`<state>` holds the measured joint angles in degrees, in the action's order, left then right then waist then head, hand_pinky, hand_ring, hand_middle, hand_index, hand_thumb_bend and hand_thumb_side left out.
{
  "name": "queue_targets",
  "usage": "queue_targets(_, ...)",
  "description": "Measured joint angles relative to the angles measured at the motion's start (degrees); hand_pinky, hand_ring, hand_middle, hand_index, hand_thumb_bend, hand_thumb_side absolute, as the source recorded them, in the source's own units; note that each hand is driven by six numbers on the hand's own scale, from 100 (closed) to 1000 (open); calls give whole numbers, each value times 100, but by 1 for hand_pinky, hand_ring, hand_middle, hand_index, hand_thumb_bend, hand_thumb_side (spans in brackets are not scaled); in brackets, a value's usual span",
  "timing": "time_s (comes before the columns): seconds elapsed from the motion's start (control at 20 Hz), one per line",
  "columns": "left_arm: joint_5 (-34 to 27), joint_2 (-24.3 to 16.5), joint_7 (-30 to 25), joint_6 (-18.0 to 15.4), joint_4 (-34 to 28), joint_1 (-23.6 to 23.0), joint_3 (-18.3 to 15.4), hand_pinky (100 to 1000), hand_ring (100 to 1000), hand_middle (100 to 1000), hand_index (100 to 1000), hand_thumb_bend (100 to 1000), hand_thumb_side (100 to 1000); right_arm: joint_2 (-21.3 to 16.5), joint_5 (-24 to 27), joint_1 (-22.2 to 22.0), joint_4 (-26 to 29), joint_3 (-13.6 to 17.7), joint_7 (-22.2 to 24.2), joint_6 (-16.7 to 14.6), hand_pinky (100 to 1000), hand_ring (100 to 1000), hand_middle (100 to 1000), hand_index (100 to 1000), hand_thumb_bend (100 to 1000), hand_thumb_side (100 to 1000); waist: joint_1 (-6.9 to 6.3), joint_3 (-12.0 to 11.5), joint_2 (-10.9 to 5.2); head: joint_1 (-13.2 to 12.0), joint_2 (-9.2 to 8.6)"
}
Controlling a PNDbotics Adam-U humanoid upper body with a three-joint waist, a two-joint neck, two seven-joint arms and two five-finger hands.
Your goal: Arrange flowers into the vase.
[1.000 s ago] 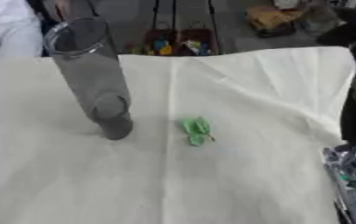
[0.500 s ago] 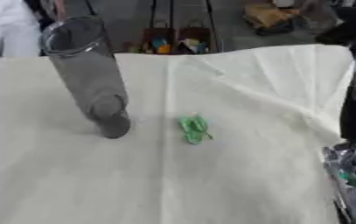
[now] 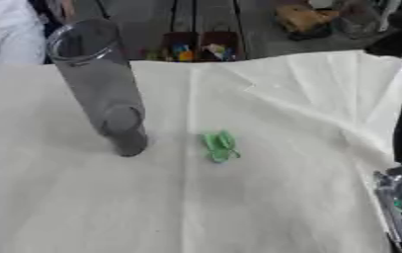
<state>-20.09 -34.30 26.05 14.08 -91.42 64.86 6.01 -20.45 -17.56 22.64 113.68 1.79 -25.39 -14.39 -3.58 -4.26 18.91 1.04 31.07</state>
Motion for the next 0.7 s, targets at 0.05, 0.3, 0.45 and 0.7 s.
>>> queue_targets(0.05,-13,54,34,-12,86,67,-1,100,100,100,100,100,628,-3,2,-2,0,-1,5,-2,597,549,493,729,100,984,-3,8,-12,-13,-1)
queue_targets(0.3,-54,163,124,-91,396,223,-7,100,100,100,100,100,644,-5,10,-24,0,-3,28,-2,598,549,492,729,100,984,-16,44,-25,-53,-3)
queue_targets(0.45,-60,282,212,-78,633,430,-31,100,100,100,100,100,642,-23,28,-46,0,-9,45,1,598,549,492,729,100,984,-69,135,-25,-99,-24)
queue_targets(0.7,25,391,327,-201,1059,694,-52,100,100,100,100,100,639,-62,59,-46,0,-40,78,-15,600,549,491,729,100,985,-96,194,-25,-190,-52)
